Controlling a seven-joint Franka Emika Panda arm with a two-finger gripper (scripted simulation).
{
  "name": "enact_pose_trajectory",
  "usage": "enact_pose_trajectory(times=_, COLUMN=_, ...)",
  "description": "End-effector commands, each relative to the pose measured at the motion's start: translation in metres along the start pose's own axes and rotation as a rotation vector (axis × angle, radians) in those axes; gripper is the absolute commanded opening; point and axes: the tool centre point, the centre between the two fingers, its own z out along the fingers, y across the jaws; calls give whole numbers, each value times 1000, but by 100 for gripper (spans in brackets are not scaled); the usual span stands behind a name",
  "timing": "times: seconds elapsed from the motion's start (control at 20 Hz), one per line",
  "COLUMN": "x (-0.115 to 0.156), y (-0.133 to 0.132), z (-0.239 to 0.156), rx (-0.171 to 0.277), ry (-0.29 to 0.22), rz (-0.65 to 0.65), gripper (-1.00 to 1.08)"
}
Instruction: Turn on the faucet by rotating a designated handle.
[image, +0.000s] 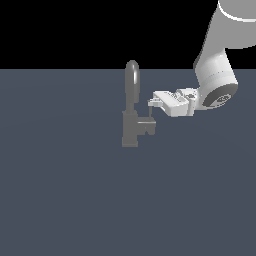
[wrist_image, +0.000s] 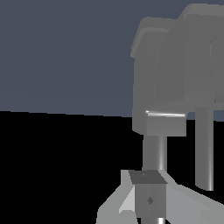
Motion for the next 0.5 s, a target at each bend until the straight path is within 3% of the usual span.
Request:
enact_pose_trajectory(times=0.0, x=11, y=-1, z=2, rx=25, ry=-27, rz=25, gripper=-100)
enact_pose_trajectory(times=0.45, x=21, y=-1, z=5, rx=46, ry=-50, rz=46, gripper=-100)
